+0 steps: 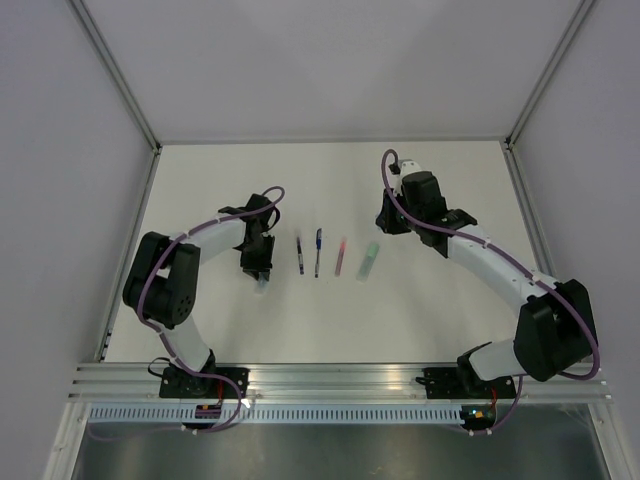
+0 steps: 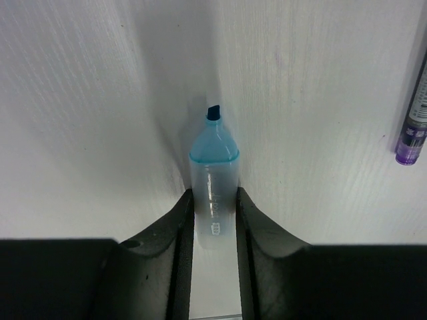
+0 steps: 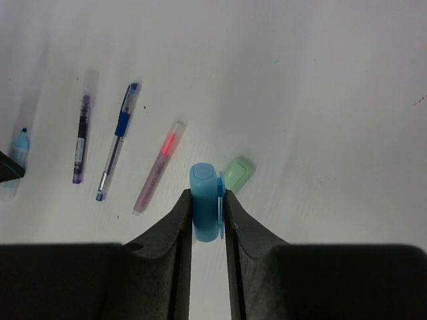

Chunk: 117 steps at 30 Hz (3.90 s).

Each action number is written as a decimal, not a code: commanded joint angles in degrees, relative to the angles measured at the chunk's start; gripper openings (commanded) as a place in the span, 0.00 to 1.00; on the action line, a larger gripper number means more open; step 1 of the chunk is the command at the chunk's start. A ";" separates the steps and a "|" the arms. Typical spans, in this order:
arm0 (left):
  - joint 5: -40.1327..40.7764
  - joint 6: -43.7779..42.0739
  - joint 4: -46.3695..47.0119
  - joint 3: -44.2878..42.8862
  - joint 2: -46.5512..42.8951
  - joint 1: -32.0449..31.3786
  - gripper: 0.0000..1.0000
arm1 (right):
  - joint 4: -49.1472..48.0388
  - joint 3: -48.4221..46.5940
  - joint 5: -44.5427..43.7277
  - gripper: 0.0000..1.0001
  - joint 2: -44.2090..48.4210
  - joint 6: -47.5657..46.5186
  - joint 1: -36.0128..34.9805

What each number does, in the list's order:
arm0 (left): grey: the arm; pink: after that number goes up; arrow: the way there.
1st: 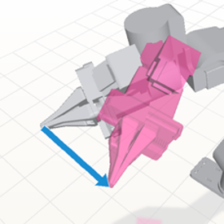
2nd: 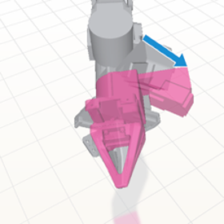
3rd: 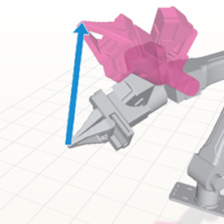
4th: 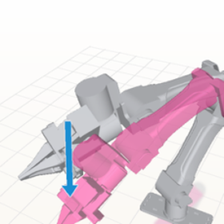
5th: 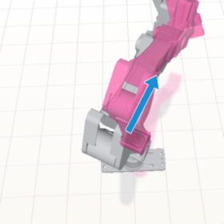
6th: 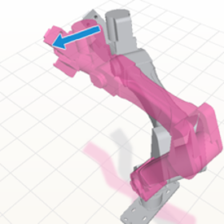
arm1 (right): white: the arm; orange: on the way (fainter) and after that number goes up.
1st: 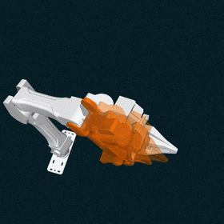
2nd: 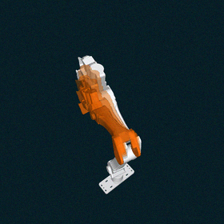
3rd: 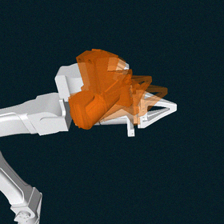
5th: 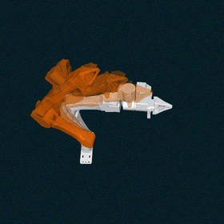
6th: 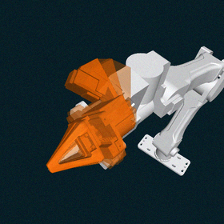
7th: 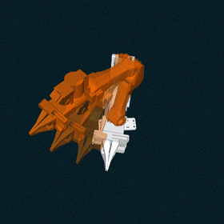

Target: Insert the pens into the pen caps

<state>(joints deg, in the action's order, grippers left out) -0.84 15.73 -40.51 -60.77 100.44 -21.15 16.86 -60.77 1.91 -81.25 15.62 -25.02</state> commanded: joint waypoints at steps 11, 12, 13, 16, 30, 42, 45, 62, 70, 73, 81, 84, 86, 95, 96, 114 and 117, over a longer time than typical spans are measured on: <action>-12.95 5.54 9.04 4.87 -15.87 -0.47 0.02 | -2.62 16.90 -10.00 0.00 0.66 10.83 1.81; -14.09 6.07 9.83 5.40 -17.02 -0.47 0.02 | -2.97 17.44 -9.56 0.00 0.57 11.19 1.81; -16.54 6.42 11.75 6.71 -18.43 -0.47 0.02 | -2.98 17.79 -9.65 0.00 0.05 11.45 1.90; -22.76 8.26 17.19 10.30 -23.61 -0.47 0.02 | -3.15 19.02 -10.52 0.03 -0.57 12.24 1.90; -30.89 12.14 23.99 17.35 -36.89 -1.97 0.02 | -3.50 17.62 -10.97 0.31 -4.96 12.68 2.60; -31.59 13.19 25.66 20.25 -41.64 -2.85 0.02 | -2.11 15.25 -11.05 0.48 -2.79 10.85 2.69; -32.38 13.54 26.71 20.78 -42.78 -3.55 0.02 | 1.41 11.91 -12.98 0.53 1.60 10.05 2.78; -31.24 14.07 32.51 23.42 -42.17 -6.45 0.02 | -22.04 9.36 3.19 0.54 12.44 25.07 -11.62; -30.45 14.07 33.57 23.86 -41.64 -7.50 0.02 | -24.60 6.11 -0.68 0.52 6.37 26.39 -22.09; -29.92 14.16 33.57 23.86 -42.35 -7.59 0.02 | -22.85 5.06 -3.21 0.49 4.70 26.31 -24.99; -30.01 14.33 33.83 23.86 -42.79 -7.94 0.02 | -22.49 5.31 -8.49 0.47 2.07 27.10 -30.00; -29.66 14.33 33.75 24.03 -43.23 -8.03 0.02 | -21.43 5.49 -11.04 0.46 1.80 27.19 -31.32; -29.31 14.33 33.66 24.12 -43.66 -8.03 0.02 | -21.00 5.23 -12.45 0.45 1.45 27.27 -32.20; -28.60 14.68 33.31 23.86 -44.63 -8.30 0.02 | -21.08 4.79 -11.76 0.28 -0.22 27.89 -33.17; -28.69 14.77 33.30 23.77 -44.63 -8.30 0.02 | -21.43 4.87 -11.41 0.21 -0.13 27.80 -33.17; -48.55 25.14 51.75 26.93 -56.85 -8.38 0.65 | -42.34 16.12 4.14 0.00 18.06 23.49 -33.17; -49.78 27.68 54.74 28.07 -57.11 -8.56 0.65 | -46.12 16.83 5.99 0.00 19.46 23.67 -33.26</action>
<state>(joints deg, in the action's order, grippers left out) -45.76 38.54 6.68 -33.93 43.48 -29.39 -21.23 -44.86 3.68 -63.48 39.68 -57.93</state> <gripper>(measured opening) 0.644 0.059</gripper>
